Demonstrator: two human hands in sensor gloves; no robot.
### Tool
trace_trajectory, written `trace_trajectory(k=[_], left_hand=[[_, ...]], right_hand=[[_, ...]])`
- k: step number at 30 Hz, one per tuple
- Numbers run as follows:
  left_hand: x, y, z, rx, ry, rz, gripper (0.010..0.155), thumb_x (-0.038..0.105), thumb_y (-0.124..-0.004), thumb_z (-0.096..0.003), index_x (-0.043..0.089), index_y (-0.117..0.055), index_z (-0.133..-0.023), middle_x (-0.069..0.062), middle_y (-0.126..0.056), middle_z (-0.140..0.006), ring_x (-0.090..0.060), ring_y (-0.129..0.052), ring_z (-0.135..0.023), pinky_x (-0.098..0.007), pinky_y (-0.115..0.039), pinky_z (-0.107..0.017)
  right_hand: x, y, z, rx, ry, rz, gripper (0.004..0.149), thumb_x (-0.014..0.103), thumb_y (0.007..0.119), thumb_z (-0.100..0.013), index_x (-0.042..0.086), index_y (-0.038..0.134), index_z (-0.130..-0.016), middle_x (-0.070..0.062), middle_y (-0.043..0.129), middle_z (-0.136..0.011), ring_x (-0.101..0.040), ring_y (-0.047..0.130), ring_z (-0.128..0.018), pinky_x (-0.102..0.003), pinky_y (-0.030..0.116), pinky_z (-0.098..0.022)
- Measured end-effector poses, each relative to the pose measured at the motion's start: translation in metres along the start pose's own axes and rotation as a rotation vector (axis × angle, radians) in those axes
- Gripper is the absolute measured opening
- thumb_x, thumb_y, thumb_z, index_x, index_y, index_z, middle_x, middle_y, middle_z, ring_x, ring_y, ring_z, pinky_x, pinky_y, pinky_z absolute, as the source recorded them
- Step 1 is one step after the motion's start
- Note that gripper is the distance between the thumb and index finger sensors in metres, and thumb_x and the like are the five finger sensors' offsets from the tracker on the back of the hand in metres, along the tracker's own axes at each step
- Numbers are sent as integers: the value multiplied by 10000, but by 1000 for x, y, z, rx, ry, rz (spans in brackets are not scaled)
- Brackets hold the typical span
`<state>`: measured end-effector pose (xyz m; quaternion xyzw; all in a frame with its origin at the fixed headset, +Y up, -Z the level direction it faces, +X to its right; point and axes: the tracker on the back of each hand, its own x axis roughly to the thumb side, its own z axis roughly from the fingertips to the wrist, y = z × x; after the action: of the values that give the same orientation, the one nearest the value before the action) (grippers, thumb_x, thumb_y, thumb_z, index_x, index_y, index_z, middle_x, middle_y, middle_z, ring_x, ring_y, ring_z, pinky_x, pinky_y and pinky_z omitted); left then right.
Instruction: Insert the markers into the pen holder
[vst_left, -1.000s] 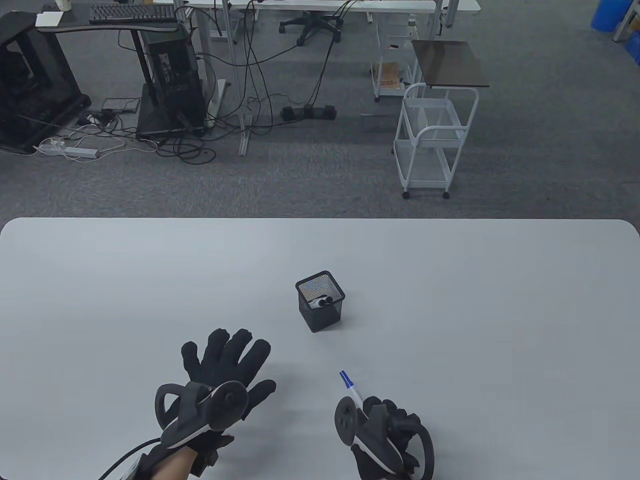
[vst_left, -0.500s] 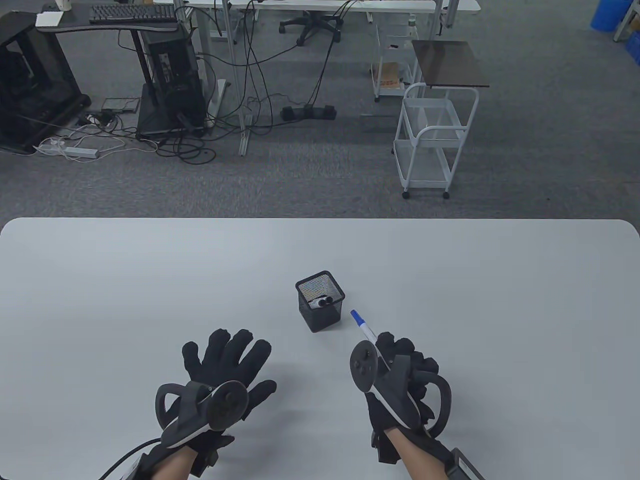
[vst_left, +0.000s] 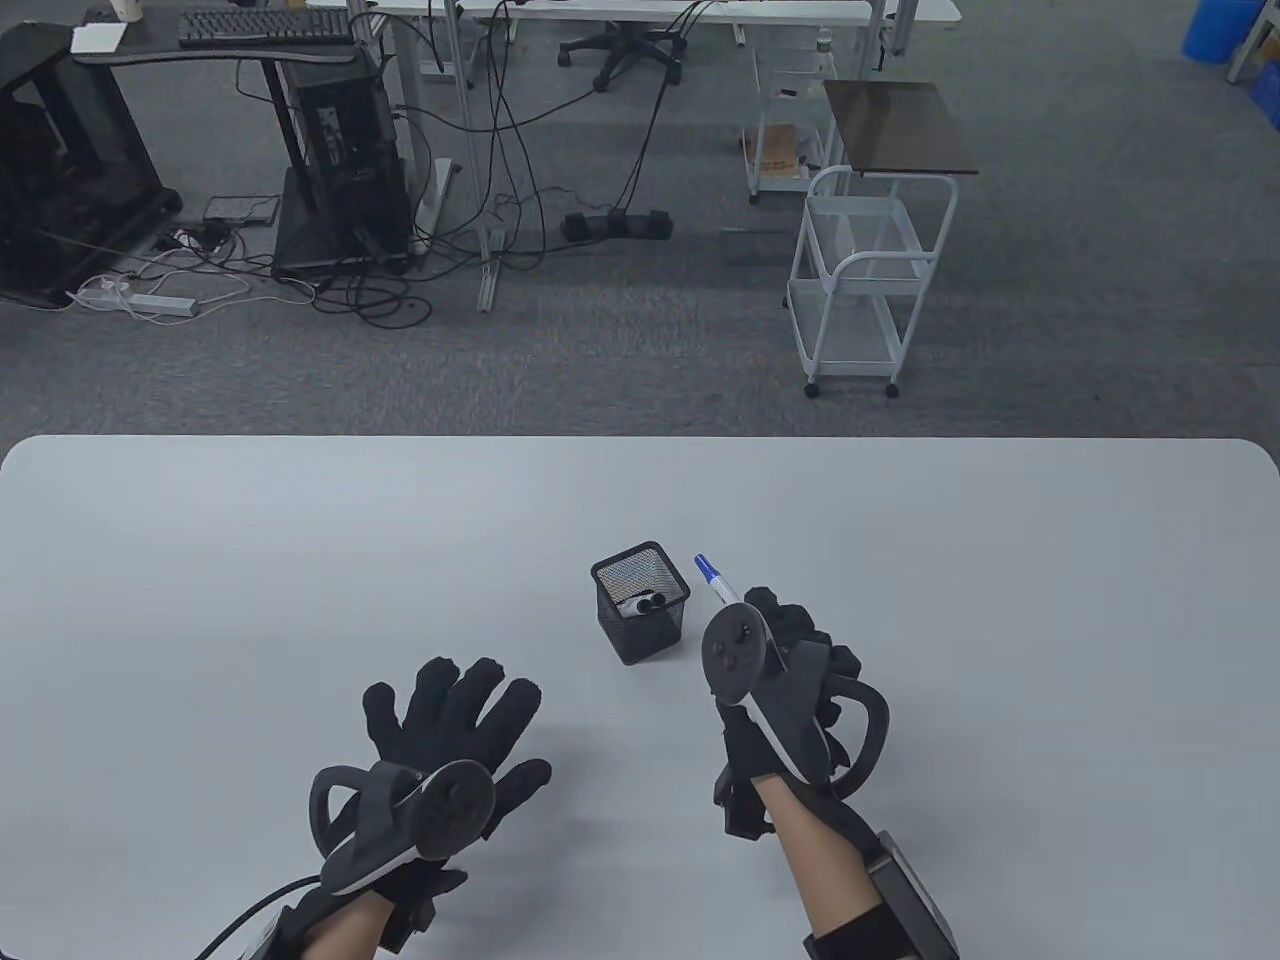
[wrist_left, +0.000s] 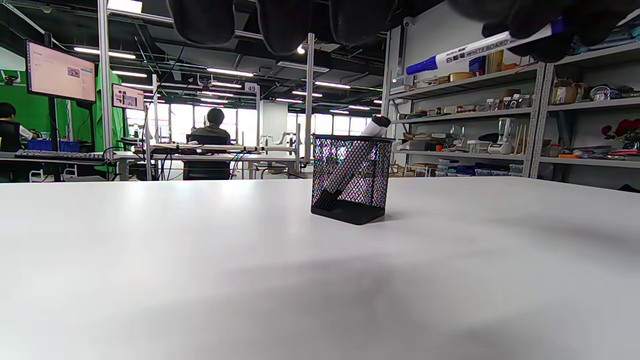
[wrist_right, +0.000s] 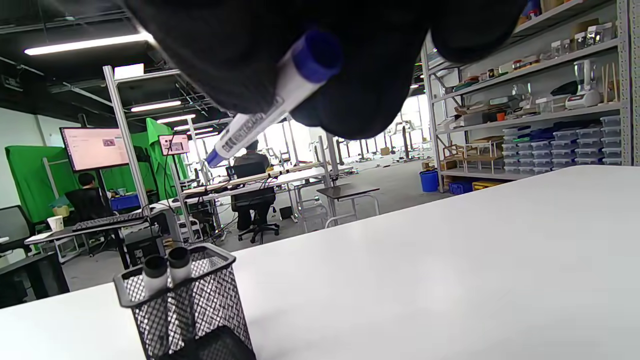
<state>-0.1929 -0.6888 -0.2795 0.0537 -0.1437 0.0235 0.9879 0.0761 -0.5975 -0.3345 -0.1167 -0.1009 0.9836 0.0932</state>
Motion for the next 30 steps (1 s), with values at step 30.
trace_trajectory(k=[30], left_hand=[[3, 0, -1, -23, 5, -20, 714, 710, -510, -554, 457, -387, -1210, 10, -365, -1344, -483, -377, -1256, -806, -253, -767]], right_hand=[[29, 39, -23, 69, -23, 32, 459, 316, 804, -604, 157, 745, -1031, -169, 838, -964, -255, 964, -711, -592, 635, -648]])
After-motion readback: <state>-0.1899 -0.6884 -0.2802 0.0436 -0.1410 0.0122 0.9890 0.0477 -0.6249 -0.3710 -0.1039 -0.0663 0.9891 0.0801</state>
